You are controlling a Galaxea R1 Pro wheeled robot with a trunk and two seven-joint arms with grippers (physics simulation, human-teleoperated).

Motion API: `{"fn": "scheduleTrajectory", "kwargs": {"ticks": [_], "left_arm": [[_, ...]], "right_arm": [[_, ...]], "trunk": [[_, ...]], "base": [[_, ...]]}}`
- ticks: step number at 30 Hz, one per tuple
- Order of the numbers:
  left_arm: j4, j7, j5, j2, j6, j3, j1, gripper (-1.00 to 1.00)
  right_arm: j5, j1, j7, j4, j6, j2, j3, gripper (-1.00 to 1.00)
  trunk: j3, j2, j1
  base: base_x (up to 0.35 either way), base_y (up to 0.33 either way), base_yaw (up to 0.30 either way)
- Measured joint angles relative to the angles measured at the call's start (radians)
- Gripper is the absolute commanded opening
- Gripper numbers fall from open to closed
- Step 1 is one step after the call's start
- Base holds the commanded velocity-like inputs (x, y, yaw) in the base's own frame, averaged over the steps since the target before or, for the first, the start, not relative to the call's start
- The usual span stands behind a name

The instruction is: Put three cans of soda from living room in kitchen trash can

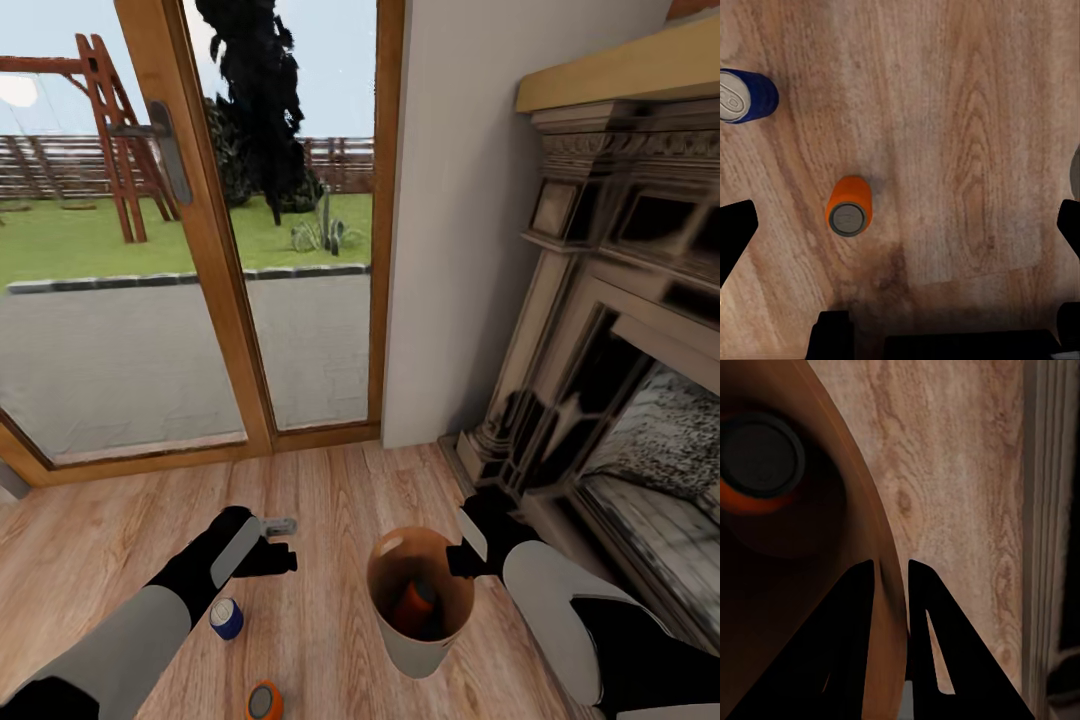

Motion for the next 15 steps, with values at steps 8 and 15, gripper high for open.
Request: {"fn": "scheduleTrajectory", "kwargs": {"ticks": [8, 15], "left_arm": [[0.018, 0.049, 0.0, -0.005, -0.028, 0.004, 0.004, 1.0], [0.083, 0.035, -0.001, 0.0, -0.122, 0.002, 0.004, 1.0]], "right_arm": [[0.0, -0.003, -0.007, -0.014, 0.005, 0.0, -0.008, -1.0], [0.0, -0.003, -0.009, -0.018, 0.006, -0.001, -0.008, -1.0]], "trunk": [[0.0, 0.0, 0.0], [0.0, 0.0, 0.0]], "base": [[0.0, 0.0, 0.0], [0.0, 0.0, 0.0]]}}
